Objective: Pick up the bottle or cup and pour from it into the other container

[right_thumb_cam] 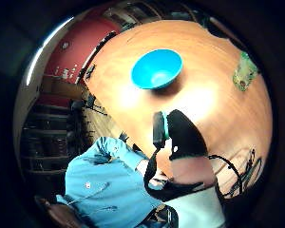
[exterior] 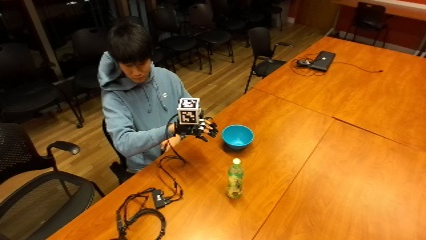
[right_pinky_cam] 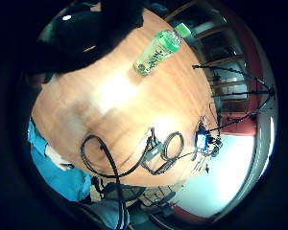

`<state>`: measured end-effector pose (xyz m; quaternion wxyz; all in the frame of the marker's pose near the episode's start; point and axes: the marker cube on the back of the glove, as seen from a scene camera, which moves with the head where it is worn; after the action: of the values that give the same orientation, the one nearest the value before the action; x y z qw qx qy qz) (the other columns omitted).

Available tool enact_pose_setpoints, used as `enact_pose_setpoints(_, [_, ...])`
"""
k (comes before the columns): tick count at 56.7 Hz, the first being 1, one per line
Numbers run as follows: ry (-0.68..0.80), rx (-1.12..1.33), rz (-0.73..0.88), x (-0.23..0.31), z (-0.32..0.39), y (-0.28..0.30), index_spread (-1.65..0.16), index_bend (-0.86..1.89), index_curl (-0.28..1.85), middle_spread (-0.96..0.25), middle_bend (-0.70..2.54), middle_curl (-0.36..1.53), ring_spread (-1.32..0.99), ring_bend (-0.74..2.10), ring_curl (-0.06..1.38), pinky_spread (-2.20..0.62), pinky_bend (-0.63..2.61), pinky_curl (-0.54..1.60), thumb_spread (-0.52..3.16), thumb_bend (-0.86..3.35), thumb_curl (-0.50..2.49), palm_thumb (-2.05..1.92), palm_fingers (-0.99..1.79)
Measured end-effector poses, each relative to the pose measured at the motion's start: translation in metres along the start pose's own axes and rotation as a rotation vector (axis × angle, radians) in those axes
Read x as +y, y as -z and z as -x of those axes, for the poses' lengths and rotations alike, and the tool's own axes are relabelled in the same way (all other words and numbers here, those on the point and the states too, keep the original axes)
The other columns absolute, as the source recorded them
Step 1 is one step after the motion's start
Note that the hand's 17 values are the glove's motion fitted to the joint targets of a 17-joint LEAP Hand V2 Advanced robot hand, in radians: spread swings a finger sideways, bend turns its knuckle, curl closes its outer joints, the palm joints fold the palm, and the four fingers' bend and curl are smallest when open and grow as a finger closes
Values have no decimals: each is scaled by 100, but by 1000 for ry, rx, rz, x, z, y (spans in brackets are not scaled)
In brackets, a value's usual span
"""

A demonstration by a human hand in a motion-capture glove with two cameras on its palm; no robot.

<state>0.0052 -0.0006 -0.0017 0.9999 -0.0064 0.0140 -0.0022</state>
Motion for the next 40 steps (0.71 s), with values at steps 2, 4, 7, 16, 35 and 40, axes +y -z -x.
enact_pose_setpoints(2, [-5,-3,2,-2,-3,2,-20,18,12,1,21,9,7,27,10,18,52,15,63,26,13,43,51])
enact_pose_setpoints(4, [-12,-13,3,-4,-5,5,-22,18,14,1,20,11,7,27,12,21,53,17,73,26,15,44,50])
enact_pose_setpoints(7, [-17,-21,10,-6,-10,9,-25,17,17,2,20,14,8,27,14,24,54,19,84,24,17,46,49])
enact_pose_setpoints(16, [-9,-4,27,-4,-1,0,-28,16,21,2,19,20,10,27,18,29,55,21,104,19,23,48,48])
enact_pose_setpoints(35, [-15,2,14,-2,-5,5,-29,16,26,2,18,26,11,29,23,31,57,24,115,8,31,53,45])
enact_pose_setpoints(40, [2,-5,15,1,1,1,-29,15,27,2,18,27,11,29,24,31,57,25,115,5,33,54,45])
